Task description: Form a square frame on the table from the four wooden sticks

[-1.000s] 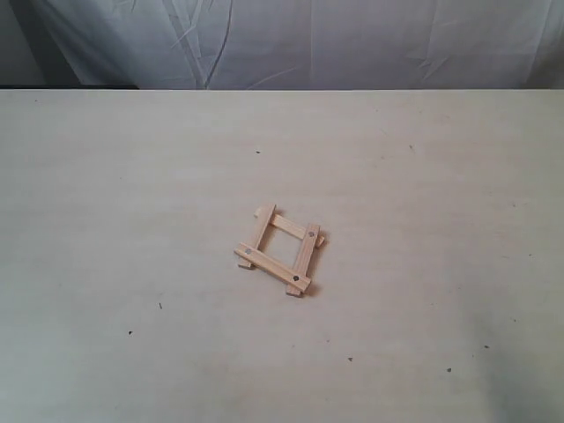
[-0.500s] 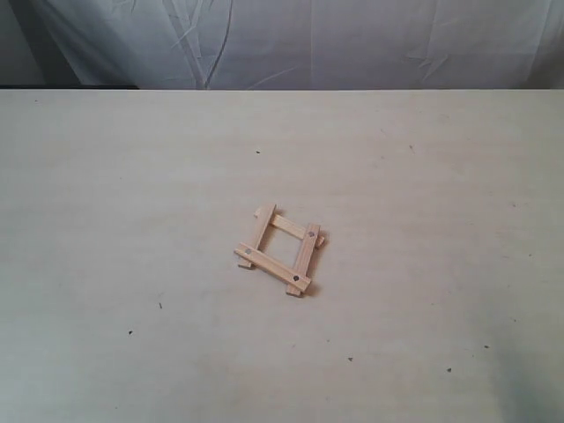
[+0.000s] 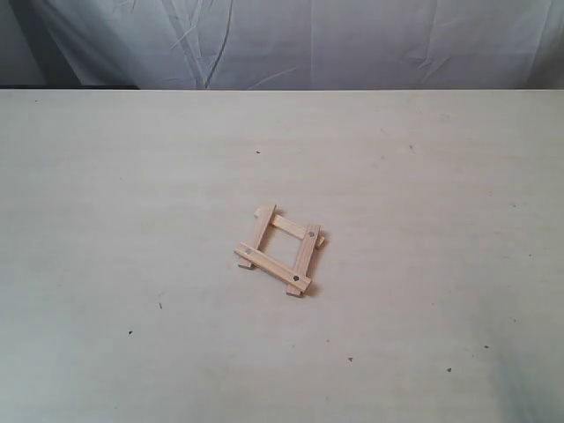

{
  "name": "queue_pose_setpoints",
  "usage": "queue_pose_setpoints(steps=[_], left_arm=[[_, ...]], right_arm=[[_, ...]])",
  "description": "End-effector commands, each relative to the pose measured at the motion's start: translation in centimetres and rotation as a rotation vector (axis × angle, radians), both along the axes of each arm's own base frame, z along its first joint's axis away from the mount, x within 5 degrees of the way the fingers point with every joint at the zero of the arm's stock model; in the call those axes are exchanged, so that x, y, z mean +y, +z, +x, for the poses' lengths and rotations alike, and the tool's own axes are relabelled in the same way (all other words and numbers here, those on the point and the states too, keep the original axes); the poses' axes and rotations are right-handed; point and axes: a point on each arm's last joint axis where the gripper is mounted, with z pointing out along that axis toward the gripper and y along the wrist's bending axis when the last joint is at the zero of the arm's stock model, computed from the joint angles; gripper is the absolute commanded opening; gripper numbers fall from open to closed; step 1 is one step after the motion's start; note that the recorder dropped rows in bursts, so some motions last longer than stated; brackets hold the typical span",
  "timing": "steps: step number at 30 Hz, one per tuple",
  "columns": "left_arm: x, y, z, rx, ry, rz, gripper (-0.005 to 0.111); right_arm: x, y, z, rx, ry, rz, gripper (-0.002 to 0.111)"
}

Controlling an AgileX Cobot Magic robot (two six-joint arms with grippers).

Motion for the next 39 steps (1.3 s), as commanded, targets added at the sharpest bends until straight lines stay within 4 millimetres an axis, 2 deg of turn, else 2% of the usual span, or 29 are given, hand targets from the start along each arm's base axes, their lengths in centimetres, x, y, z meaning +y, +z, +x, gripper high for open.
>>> queue_pose_setpoints(steps=[1,14,17,20,28,31,34,39], left_arm=[[0.0,0.0,0.0,-0.012,-0.001,-0.002,0.000],[0.1,0.0,0.0,-0.014,0.004,0.006,0.000],[0.2,-0.6,0.1,0.014,0.038,0.025,0.000],[0.5,-1.9,0.4,0.050,0.089,0.050,0.000],[1.2,-6.8,0.1,0.090,0.187,0.079,0.000],[1.4,-8.4,-0.2,0.072,0.203,0.112,0.000],[1.4,-10.8,-0.4,0.087,0.205,0.126,0.000],[1.4,-12.9,-0.1,0.125,0.205,0.124,0.000]], right_arm=[[0.0,0.0,0.0,-0.016,-0.008,0.002,0.000],[0.0,0.0,0.0,-0.013,-0.008,0.002,0.000],[0.0,0.0,0.0,-0.013,-0.008,0.002,0.000],[0.0,0.0,0.0,-0.013,-0.008,0.002,0.000],[0.0,0.0,0.0,-0.013,-0.008,0.002,0.000],[0.0,0.0,0.0,-0.013,-0.008,0.002,0.000],[0.0,0.0,0.0,-0.015,-0.008,0.005,0.000],[0.0,0.0,0.0,-0.015,-0.008,0.005,0.000]])
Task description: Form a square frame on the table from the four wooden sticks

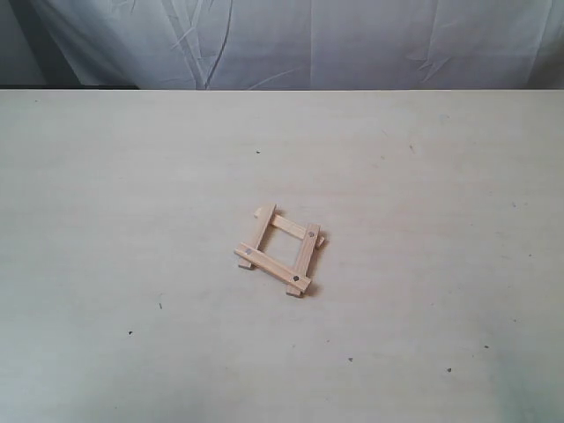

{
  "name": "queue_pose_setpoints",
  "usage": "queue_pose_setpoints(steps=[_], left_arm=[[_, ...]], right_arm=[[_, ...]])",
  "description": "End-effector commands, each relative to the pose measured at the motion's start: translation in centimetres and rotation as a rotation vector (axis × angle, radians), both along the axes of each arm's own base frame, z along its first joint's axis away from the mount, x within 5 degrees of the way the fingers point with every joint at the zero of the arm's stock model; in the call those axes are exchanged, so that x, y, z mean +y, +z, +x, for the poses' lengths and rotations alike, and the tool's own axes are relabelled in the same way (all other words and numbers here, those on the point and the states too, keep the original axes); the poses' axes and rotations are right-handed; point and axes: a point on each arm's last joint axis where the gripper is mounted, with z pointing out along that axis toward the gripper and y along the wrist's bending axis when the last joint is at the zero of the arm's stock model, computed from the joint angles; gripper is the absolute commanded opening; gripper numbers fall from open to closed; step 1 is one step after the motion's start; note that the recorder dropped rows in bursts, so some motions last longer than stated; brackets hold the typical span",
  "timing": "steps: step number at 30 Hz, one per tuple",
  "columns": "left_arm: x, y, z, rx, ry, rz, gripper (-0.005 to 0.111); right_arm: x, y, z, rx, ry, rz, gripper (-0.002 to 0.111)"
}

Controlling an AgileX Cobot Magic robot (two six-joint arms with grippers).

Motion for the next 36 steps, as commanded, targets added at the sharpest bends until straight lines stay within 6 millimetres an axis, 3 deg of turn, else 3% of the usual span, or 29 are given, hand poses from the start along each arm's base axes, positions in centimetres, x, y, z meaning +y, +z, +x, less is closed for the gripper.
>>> queue_pose_setpoints(steps=[1,36], left_arm=[[0.06,-1.82,0.29,0.008,0.009,0.000,0.000],[0.28,-1.75,0.34,-0.003,0.059,-0.101,0.000]], right_arm=[[-0.04,0.09,0.02,-0.018,-0.008,0.005,0.000],[-0.04,0.08,0.02,-0.017,-0.008,0.005,0.000]])
